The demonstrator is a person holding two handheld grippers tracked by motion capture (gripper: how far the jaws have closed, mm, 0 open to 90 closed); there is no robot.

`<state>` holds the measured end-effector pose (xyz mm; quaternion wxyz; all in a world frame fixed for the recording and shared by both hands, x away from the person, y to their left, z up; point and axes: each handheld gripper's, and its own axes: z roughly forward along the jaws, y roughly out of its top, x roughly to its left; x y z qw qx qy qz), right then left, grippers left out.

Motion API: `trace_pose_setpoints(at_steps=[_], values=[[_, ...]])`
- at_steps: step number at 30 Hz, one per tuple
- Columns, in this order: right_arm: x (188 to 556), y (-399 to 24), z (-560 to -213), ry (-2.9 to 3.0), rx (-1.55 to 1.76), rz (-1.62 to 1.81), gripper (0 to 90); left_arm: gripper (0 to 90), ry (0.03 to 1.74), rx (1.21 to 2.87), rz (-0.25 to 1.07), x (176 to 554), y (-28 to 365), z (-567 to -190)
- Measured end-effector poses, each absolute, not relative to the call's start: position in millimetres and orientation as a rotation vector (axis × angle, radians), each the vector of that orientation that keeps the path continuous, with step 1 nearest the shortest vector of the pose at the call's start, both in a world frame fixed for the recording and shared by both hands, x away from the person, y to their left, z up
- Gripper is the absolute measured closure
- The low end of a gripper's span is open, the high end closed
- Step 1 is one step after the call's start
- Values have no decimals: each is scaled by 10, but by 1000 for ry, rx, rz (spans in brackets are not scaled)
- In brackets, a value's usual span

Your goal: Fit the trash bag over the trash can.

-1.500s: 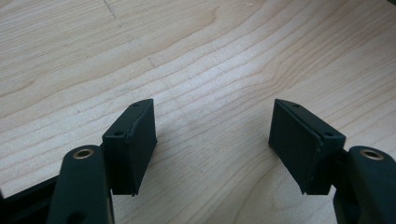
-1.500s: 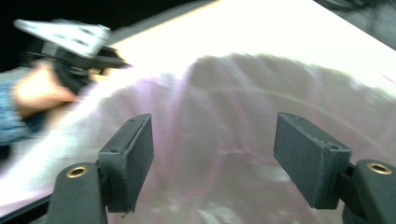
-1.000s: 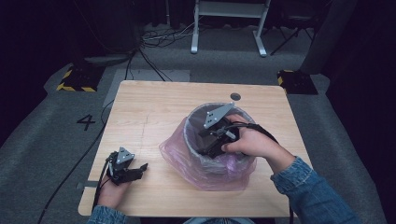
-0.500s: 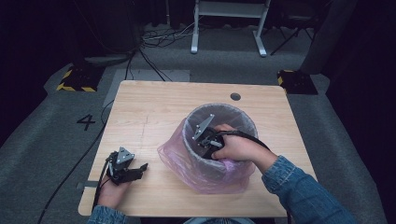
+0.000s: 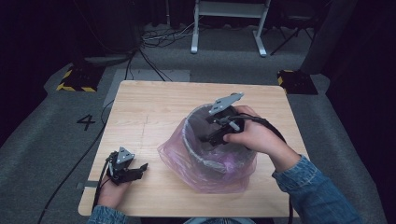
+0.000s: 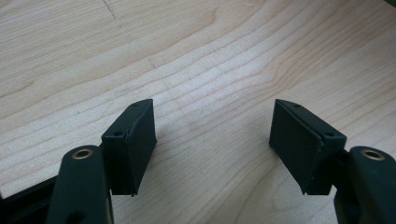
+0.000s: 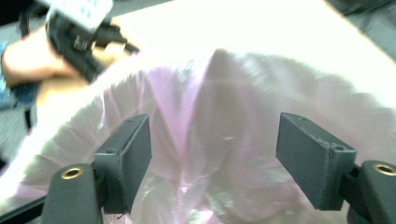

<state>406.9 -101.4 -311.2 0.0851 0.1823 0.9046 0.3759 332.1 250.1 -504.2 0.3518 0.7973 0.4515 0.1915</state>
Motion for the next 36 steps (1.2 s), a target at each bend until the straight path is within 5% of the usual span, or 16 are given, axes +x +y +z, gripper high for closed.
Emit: trace_pose_setpoints(at_steps=[14,36], values=[[3878,-1815,-2746,2407,768,1271,270,314,1172,2061,495,3319,2498,-5043],[3652,-2830,-2854,2232,993,1237,281,313,1176,2061,497,3316,2497,-5042]])
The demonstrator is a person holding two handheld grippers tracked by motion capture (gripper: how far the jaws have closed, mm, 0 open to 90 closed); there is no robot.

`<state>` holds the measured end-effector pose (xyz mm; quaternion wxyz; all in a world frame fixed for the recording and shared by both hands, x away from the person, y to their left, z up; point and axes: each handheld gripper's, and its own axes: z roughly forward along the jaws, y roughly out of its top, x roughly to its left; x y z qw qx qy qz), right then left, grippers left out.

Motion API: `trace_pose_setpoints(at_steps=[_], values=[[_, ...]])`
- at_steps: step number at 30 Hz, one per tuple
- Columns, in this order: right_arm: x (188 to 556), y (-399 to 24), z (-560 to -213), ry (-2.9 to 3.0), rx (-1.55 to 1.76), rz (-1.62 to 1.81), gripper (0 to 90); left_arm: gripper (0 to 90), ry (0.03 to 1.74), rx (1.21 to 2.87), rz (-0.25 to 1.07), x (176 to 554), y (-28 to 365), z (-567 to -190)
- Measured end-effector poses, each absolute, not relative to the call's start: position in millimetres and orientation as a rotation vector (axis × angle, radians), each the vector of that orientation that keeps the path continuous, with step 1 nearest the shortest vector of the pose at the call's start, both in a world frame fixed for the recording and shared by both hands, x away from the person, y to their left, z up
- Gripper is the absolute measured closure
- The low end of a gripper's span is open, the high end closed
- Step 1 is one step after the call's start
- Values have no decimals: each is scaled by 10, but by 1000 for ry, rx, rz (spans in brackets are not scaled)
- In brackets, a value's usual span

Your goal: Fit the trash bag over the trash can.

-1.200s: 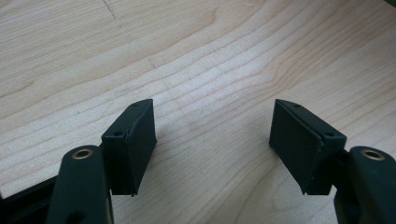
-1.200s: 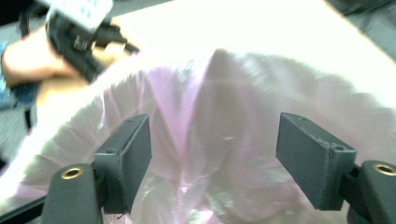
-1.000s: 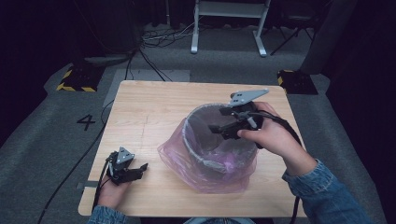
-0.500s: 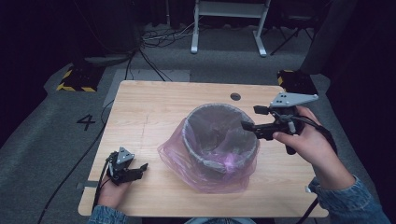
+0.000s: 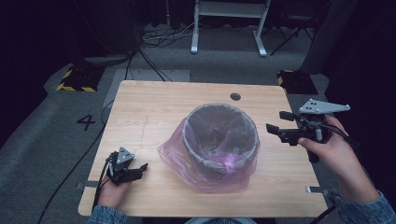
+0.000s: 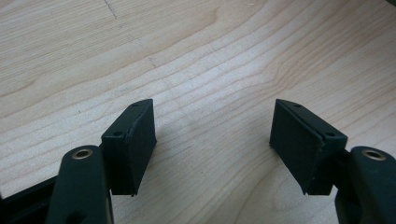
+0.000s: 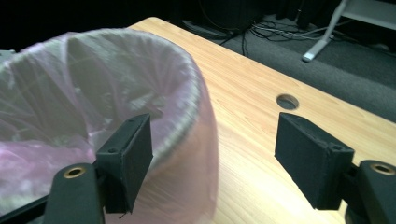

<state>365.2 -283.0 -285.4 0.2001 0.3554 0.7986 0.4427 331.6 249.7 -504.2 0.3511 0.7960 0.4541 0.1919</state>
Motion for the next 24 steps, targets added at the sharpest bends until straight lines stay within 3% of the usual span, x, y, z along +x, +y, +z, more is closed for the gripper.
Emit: trace_pose_setpoints(at_steps=[24], values=[[3643,-3426,-3647,2222,1230,1088,284,288,1123,2087,475,3324,2534,-5044]])
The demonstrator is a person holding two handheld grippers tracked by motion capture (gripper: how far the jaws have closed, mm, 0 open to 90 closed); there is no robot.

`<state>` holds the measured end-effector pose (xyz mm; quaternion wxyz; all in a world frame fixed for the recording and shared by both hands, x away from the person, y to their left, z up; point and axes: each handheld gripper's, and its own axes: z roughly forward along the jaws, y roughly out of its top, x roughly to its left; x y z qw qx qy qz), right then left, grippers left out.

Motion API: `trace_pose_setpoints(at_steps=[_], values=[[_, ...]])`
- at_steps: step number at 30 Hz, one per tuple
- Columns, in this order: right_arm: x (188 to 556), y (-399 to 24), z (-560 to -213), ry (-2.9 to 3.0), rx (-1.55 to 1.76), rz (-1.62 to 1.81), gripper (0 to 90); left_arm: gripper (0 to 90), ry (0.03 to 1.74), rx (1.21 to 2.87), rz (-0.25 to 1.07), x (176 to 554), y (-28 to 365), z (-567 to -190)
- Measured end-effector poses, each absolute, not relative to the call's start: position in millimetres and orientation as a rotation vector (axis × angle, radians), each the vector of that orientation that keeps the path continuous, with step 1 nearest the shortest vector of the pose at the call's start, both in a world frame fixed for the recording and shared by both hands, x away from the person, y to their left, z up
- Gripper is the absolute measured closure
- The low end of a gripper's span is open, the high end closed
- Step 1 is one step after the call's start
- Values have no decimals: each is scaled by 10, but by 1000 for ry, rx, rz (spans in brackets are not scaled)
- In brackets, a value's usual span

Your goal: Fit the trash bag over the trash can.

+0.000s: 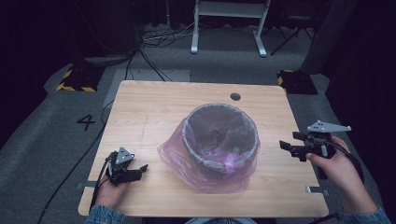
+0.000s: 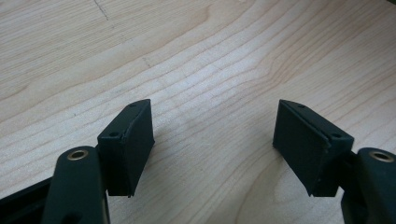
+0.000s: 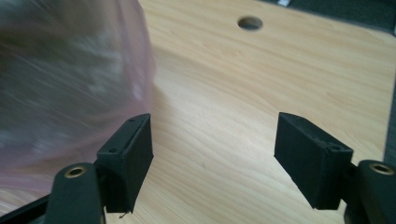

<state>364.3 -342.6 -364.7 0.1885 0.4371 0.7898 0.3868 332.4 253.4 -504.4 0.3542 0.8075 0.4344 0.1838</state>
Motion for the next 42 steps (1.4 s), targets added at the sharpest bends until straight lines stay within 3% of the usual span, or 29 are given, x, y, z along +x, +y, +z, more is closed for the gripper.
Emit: trace_pose_setpoints(at_steps=[18,35,42], values=[[3516,-3594,-4476,2249,1289,980,266,287,1122,2088,477,3328,2536,-5044],[3428,-3509,-4951,2254,1244,940,245,286,1120,2090,477,3332,2537,-5043],[3513,-3512,-5038,2210,1277,971,151,285,1120,2091,477,3335,2537,-5043]])
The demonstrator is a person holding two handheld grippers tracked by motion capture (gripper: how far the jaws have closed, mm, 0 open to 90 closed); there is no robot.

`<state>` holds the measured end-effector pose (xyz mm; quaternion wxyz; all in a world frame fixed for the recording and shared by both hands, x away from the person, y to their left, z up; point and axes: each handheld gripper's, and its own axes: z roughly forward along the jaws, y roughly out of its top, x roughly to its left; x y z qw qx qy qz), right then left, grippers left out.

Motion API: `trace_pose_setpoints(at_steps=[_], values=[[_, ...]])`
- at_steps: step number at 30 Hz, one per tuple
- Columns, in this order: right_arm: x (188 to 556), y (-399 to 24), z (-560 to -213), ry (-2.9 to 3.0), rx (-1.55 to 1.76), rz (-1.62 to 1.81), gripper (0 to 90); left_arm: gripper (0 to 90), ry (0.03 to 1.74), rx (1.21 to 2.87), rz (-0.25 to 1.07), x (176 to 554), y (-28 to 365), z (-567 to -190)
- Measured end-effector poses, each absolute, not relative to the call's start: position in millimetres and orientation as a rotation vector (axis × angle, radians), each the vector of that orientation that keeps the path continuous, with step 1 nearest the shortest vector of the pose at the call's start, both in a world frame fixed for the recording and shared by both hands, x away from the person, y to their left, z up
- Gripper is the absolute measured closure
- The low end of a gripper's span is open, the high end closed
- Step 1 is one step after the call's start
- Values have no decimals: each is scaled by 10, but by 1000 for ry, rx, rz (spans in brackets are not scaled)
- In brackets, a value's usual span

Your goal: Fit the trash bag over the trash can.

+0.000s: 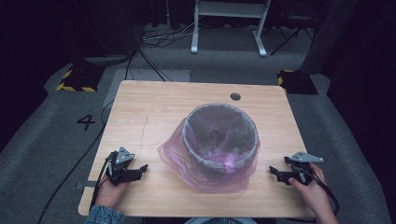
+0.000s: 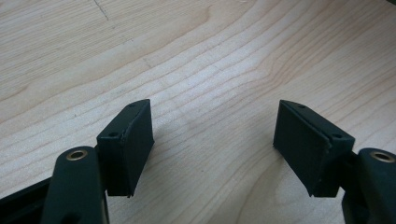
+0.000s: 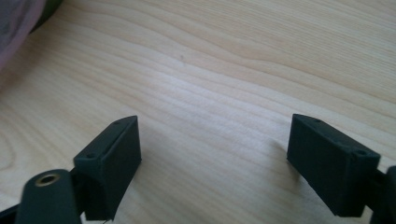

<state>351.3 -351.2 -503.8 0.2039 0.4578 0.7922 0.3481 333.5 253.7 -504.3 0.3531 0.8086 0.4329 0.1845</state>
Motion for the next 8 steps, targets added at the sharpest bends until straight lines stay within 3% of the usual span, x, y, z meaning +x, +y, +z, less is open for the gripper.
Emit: trace_pose_setpoints(at_steps=[8], values=[[3668,-3518,-5050,2263,1263,949,6,280,1138,2085,478,3347,2544,-5042]])
